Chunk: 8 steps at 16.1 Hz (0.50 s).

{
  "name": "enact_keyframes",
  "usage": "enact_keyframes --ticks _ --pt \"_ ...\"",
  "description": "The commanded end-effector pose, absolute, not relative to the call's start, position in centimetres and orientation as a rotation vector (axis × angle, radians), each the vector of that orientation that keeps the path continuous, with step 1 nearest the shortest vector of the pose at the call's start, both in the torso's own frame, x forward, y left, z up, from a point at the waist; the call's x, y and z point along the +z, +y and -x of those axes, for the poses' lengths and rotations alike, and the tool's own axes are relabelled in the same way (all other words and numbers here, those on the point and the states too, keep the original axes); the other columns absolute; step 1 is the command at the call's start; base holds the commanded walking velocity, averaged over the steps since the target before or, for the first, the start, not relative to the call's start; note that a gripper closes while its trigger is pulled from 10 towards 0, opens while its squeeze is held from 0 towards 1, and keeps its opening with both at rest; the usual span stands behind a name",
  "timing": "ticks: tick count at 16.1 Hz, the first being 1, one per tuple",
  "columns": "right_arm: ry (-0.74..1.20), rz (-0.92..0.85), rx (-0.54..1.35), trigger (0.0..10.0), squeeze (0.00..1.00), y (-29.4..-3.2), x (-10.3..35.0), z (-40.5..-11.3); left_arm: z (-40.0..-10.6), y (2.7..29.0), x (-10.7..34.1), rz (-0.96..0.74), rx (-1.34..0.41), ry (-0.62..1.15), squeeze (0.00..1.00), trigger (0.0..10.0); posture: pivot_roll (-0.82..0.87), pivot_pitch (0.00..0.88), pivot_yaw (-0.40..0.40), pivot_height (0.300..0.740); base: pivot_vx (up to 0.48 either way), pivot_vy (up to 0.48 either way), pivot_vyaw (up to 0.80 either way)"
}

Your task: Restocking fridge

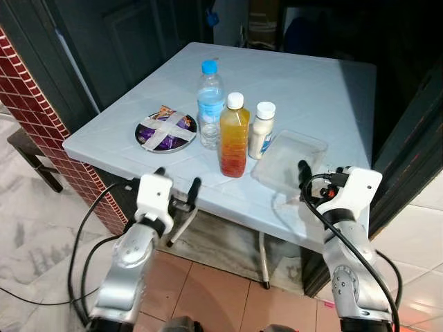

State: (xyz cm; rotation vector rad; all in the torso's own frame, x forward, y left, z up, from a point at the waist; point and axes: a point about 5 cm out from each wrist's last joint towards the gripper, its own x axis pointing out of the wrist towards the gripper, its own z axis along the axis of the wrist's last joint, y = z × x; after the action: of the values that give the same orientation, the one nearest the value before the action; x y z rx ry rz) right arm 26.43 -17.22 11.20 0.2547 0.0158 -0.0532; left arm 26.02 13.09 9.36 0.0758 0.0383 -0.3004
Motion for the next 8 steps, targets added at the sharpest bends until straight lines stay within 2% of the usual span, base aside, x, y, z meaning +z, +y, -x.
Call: enact_keyframes --ticks 1,8 --pt "0.003 -0.302 -0.027 10.0 0.00 -16.70 11.74 -26.68 -25.87 13.63 9.67 -0.088 -0.297 0.035 0.00 10.0 -0.02 0.033 0.079 0.740 0.000 0.000 0.00" --pt "0.037 -0.491 -0.019 10.0 0.00 -16.98 11.14 -26.94 -25.09 13.95 9.82 -0.092 -0.328 0.046 0.00 10.0 -0.01 0.043 0.092 0.740 0.000 0.000 0.00"
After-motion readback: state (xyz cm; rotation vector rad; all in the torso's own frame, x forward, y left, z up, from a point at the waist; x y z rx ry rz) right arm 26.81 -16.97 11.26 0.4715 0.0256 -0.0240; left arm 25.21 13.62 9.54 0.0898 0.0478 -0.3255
